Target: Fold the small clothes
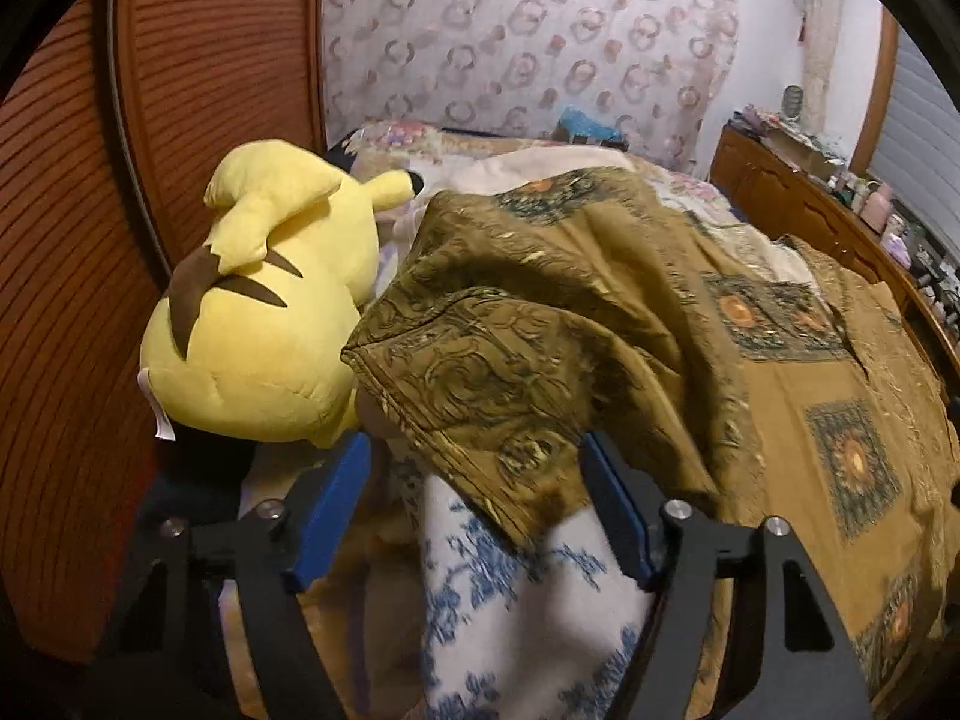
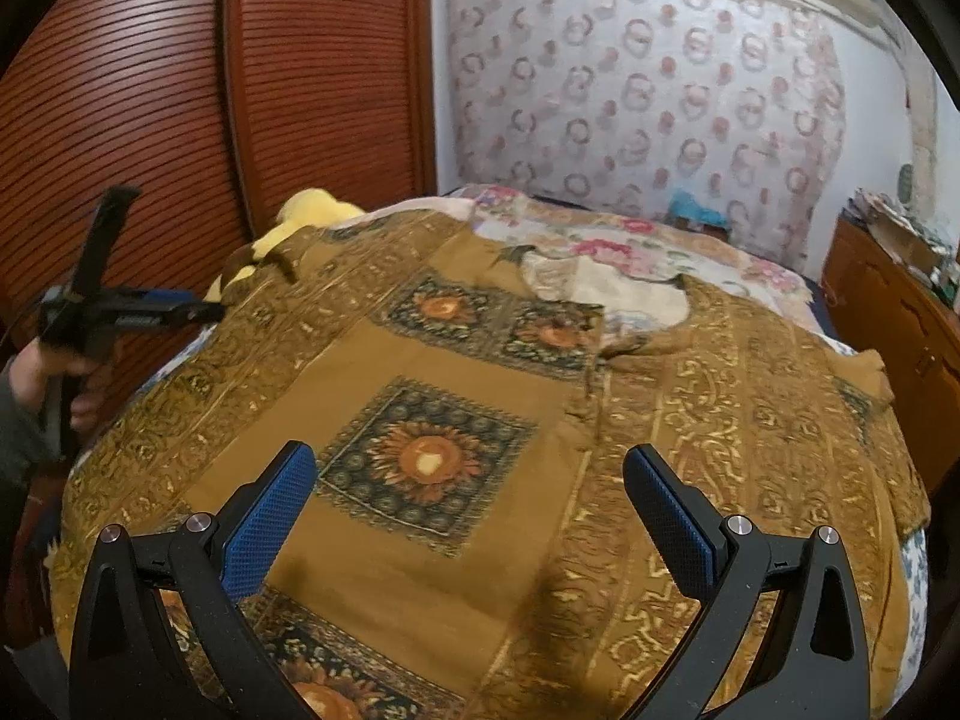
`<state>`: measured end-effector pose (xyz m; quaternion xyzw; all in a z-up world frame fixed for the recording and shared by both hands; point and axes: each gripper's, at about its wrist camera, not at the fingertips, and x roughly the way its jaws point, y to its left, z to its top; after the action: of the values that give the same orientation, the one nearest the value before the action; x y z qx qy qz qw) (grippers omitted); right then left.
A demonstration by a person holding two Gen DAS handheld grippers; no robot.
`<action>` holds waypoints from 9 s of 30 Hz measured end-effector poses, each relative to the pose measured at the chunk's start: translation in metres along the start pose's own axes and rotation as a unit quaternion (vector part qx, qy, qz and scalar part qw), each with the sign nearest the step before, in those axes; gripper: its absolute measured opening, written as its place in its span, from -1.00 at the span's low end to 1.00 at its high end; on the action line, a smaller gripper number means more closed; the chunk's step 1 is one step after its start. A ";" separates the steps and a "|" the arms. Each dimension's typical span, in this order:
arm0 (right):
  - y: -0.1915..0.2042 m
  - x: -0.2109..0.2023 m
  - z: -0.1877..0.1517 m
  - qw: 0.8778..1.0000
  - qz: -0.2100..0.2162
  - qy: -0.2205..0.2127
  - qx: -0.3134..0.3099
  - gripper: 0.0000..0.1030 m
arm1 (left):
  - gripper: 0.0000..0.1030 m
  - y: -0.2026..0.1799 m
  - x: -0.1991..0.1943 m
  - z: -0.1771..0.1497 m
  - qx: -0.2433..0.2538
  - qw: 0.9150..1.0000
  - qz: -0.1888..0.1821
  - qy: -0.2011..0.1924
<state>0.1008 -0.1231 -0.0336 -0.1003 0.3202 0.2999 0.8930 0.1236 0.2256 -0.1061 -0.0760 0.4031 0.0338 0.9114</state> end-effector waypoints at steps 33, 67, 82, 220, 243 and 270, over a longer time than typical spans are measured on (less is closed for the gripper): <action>-0.041 -0.016 -0.008 0.999 -0.006 -0.011 0.037 1.00 | -0.96 -0.087 -0.057 0.074 0.091 0.991 -0.051 -0.084; -0.041 -0.006 0.014 1.000 0.010 -0.015 -0.002 0.99 | 0.12 -0.080 -0.088 -0.008 0.072 0.990 -0.075 -0.098; 0.019 0.090 0.074 0.994 0.078 0.034 -0.064 0.83 | 0.20 -0.072 -0.107 -0.043 0.048 0.988 -0.060 -0.132; -0.179 0.024 -0.047 0.994 -0.055 0.086 0.036 0.63 | 0.03 -0.202 -0.046 -0.028 0.184 0.975 -0.115 -0.054; -0.350 -0.038 -0.088 0.968 -0.146 0.101 0.180 0.33 | 0.04 -0.232 -0.063 -0.037 0.174 0.974 -0.123 -0.073; -0.259 -0.057 -0.032 0.988 -0.147 0.007 0.053 -0.93 | 0.04 -0.218 -0.059 -0.040 0.139 0.981 -0.116 -0.077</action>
<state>0.2048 -0.3694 -0.0253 -0.1009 0.3235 0.1472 0.9292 0.0813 0.0037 -0.0649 0.0075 0.3212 -0.1226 0.9390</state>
